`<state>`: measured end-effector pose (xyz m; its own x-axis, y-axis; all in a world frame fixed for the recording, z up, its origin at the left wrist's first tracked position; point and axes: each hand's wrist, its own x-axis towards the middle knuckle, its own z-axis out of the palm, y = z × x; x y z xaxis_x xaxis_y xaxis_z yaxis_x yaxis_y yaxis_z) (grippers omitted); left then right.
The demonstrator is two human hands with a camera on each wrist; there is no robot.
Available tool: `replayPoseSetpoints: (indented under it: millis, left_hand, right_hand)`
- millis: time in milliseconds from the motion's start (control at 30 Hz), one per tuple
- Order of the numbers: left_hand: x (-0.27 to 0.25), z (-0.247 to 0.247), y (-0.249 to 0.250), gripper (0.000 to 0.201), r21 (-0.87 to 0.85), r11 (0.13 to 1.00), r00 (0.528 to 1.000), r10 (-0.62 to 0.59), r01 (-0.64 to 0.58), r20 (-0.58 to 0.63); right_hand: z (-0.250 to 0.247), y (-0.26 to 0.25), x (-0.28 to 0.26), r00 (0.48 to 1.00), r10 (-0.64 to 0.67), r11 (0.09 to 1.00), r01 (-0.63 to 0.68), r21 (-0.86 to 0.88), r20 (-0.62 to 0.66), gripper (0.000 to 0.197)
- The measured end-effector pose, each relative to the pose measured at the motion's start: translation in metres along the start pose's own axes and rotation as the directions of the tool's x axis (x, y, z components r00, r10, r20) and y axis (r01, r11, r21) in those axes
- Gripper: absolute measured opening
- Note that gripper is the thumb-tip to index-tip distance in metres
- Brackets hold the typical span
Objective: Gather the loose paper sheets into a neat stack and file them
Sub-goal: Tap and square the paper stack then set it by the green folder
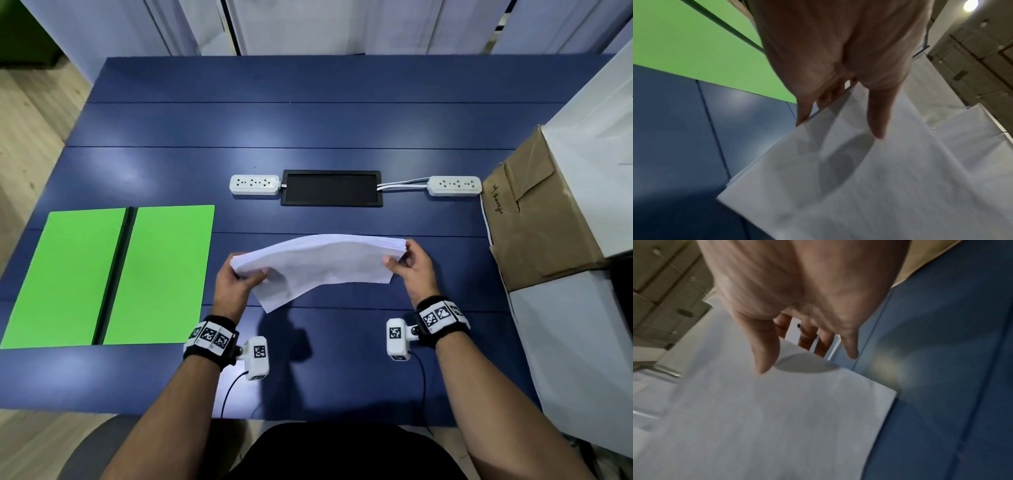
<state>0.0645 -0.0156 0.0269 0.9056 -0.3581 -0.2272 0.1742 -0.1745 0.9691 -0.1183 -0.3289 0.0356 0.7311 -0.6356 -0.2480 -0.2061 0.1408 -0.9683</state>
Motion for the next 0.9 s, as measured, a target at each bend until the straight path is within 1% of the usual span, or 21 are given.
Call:
replayPoseSetpoints:
  millis: [67, 100, 167, 233, 267, 333, 400, 467, 533, 567, 667, 767, 833, 900]
  left_hand:
    - [-0.004, 0.007, -0.006, 0.044, -0.053, 0.995, 0.995, -0.086, 0.088, 0.043]
    - [-0.007, 0.010, -0.009, 0.047, -0.090, 0.988, 0.991, -0.124, 0.129, 0.057]
    - [-0.011, 0.015, -0.016, 0.043, -0.125, 0.977, 0.985, -0.164, 0.170, 0.061]
    - [-0.014, 0.016, -0.024, 0.038, -0.132, 0.974, 0.983, -0.179, 0.184, 0.046]
    - [-0.015, 0.015, -0.026, 0.036, -0.132, 0.973, 0.982, -0.189, 0.191, 0.028]
    - [-0.013, 0.010, -0.027, 0.034, -0.112, 0.974, 0.980, -0.197, 0.196, 0.000]
    - [-0.012, 0.010, -0.024, 0.037, -0.050, 0.985, 0.986, -0.165, 0.167, 0.039]
    - [-0.011, 0.011, -0.019, 0.044, -0.026, 0.990, 0.988, -0.137, 0.139, 0.064]
    - [-0.008, 0.011, -0.013, 0.052, -0.066, 0.991, 0.992, -0.112, 0.116, 0.062]
    - [-0.007, 0.012, -0.010, 0.053, -0.085, 0.992, 0.993, -0.089, 0.095, 0.072]
    - [-0.008, 0.020, 0.002, 0.045, -0.085, 0.996, 0.994, -0.032, 0.041, 0.108]
    - [-0.007, 0.027, 0.003, 0.037, -0.097, 0.995, 0.996, 0.010, -0.001, 0.090]
    - [-0.007, 0.026, -0.001, 0.035, -0.090, 0.996, 0.995, 0.010, -0.001, 0.095]
    - [-0.007, 0.025, -0.001, 0.032, -0.075, 0.997, 0.995, -0.002, 0.009, 0.103]
  right_hand:
    - [0.005, 0.014, -0.003, 0.996, 0.091, 0.996, -0.091, 0.009, 0.007, 0.043]
    - [0.009, 0.020, -0.005, 0.992, 0.125, 0.992, -0.125, -0.003, 0.003, 0.045]
    - [0.015, 0.026, -0.009, 0.987, 0.160, 0.985, -0.160, -0.068, 0.001, 0.039]
    - [0.016, 0.029, -0.010, 0.989, 0.149, 0.983, -0.146, -0.109, 0.022, 0.029]
    - [0.015, 0.030, -0.009, 0.989, 0.147, 0.985, -0.145, -0.095, 0.016, 0.027]
    - [0.011, 0.030, -0.007, 0.987, 0.163, 0.986, -0.163, -0.031, -0.004, 0.030]
    - [0.011, 0.026, -0.006, 0.983, 0.184, 0.982, -0.185, 0.028, 0.016, 0.039]
    - [0.011, 0.023, -0.005, 0.985, 0.172, 0.984, -0.172, 0.042, 0.005, 0.044]
    - [0.009, 0.016, -0.002, 0.989, 0.144, 0.988, -0.142, 0.061, -0.034, 0.046]
    - [0.007, 0.013, 0.000, 0.990, 0.134, 0.989, -0.130, 0.073, -0.049, 0.047]
    - [0.010, 0.009, 0.000, 0.993, 0.111, 0.991, -0.109, 0.077, -0.026, 0.049]
    - [0.016, 0.008, -0.001, 0.996, 0.087, 0.993, -0.084, 0.081, -0.030, 0.043]
    - [0.016, 0.009, 0.001, 0.997, 0.073, 0.995, -0.070, 0.073, -0.040, 0.038]
    - [0.014, 0.010, 0.001, 0.999, 0.051, 0.997, -0.050, 0.057, -0.016, 0.034]
